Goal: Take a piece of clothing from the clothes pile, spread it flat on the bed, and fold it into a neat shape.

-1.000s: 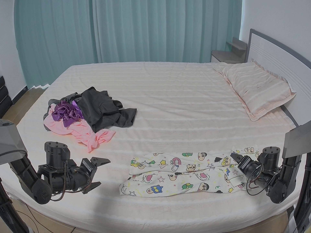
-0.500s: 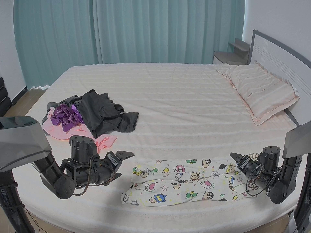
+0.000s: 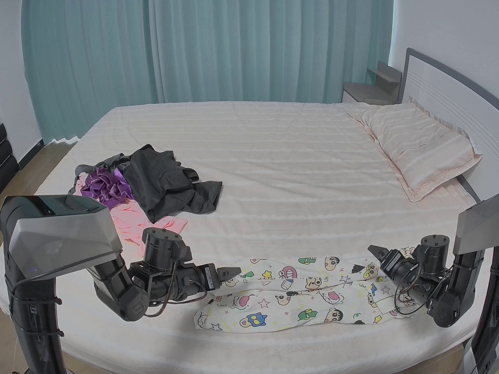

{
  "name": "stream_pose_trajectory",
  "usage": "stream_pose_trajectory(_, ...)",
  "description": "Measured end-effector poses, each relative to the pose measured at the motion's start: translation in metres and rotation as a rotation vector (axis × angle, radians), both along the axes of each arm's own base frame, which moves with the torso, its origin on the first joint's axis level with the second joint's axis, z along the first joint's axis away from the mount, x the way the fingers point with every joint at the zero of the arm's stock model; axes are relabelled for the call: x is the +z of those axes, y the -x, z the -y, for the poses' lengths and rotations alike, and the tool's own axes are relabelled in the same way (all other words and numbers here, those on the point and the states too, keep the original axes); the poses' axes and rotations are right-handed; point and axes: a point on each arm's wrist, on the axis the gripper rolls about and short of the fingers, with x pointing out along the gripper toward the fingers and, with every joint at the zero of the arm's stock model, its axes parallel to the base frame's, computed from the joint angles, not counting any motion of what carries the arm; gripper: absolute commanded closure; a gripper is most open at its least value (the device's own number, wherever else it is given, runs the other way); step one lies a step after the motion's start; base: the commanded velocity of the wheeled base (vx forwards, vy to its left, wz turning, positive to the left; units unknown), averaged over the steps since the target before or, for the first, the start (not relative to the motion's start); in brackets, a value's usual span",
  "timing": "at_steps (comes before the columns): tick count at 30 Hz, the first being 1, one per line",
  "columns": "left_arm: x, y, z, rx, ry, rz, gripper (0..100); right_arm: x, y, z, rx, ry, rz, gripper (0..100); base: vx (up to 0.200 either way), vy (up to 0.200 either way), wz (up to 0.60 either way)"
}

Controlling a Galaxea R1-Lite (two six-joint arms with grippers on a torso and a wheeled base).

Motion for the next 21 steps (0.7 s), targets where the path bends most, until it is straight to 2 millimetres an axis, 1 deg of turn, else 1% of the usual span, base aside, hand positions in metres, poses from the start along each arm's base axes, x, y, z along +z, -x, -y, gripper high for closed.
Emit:
stream_pose_trajectory(6, -0.011, 0.002, 0.013, -0.076, -0.028, 0.01, 0, 0.0, 0.0, 0.0, 0.002, 0.0, 0.0, 0, 0.0, 0.0, 0.0)
stream_pose_trajectory(13, -0.015, -0.003, 0.021, -0.101, -0.043, 0.034, 0, 0.0, 0.0, 0.0, 0.001, 0.0, -0.001, 0, 0.0, 0.0, 0.0)
stream_pose_trajectory(18, -0.019, -0.005, 0.023, -0.104, -0.053, 0.038, 0, 0.0, 0.0, 0.0, 0.002, 0.0, -0.001, 0, 0.0, 0.0, 0.0)
stream_pose_trajectory(19, -0.02, -0.005, 0.022, -0.105, -0.055, 0.035, 100, 0.0, 0.0, -0.001, 0.003, -0.001, -0.001, 0, 0.0, 0.0, 0.0)
stream_pose_trajectory(21, -0.021, -0.004, 0.022, -0.106, -0.058, 0.028, 100, -0.001, 0.0, 0.0, 0.002, -0.001, -0.002, 0, 0.0, 0.0, 0.0)
